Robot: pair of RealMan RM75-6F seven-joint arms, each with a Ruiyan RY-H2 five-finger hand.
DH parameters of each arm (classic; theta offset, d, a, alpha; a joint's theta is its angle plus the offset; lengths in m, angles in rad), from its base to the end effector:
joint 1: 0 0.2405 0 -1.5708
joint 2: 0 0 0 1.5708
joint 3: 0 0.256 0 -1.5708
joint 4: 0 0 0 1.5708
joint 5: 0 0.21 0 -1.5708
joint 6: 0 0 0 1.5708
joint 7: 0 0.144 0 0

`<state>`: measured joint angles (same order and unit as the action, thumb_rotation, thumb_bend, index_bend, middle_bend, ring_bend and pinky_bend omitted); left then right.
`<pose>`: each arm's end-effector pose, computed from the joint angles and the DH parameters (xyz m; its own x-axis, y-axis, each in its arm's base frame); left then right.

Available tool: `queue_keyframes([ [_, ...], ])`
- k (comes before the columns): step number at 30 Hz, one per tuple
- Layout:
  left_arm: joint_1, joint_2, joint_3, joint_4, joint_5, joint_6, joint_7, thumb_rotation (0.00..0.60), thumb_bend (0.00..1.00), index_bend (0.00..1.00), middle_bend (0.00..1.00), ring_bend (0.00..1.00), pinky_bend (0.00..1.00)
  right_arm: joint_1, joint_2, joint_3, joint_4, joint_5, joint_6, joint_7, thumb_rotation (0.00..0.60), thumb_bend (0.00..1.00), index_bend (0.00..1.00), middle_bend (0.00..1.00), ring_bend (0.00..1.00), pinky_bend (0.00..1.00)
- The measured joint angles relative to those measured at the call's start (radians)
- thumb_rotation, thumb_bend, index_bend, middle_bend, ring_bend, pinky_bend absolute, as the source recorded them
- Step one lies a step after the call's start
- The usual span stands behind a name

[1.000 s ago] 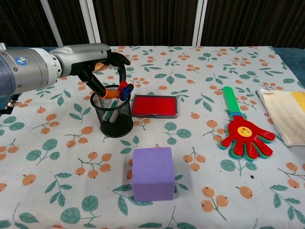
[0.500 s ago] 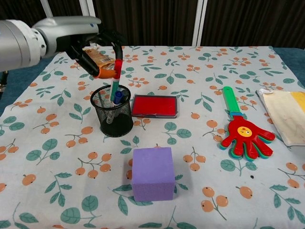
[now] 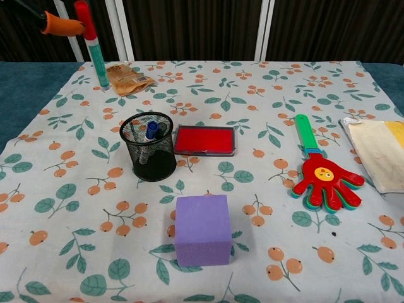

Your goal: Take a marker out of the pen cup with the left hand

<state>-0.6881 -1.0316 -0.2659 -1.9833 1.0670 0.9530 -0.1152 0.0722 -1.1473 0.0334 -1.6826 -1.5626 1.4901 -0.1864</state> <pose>-0.1153 0.3224 0.1200 0.0039 0.3562 0.9344 0.9605 -0.2613 0.0957 -0.2888 -0.1721 0.1396 0.4792 -0.0129 0.8776 -0.8761 -0.0678 0.4774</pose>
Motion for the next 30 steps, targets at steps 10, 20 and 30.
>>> queue_keyframes([
  [10, 0.081, 0.055, 0.057, 0.144, 0.220, -0.135, -0.407, 0.600, 0.42, 0.57, 0.08, 0.00, 0.00, 0.003, -0.006, -0.001, 0.003, 0.001, -0.005, -0.007, 0.600, 0.03, 0.01, 0.00, 0.00, 0.15],
  [20, 0.062, -0.039, 0.114, 0.295, 0.303, -0.252, -0.586, 0.600, 0.42, 0.57, 0.08, 0.00, 0.00, -0.001, 0.001, 0.003, 0.004, 0.003, 0.005, 0.002, 0.600, 0.03, 0.01, 0.00, 0.00, 0.15],
  [30, 0.030, -0.115, 0.109, 0.333, 0.193, -0.285, -0.537, 0.600, 0.42, 0.55, 0.09, 0.00, 0.00, 0.001, -0.001, 0.003, 0.005, 0.004, 0.001, 0.007, 0.600, 0.03, 0.01, 0.00, 0.00, 0.15],
])
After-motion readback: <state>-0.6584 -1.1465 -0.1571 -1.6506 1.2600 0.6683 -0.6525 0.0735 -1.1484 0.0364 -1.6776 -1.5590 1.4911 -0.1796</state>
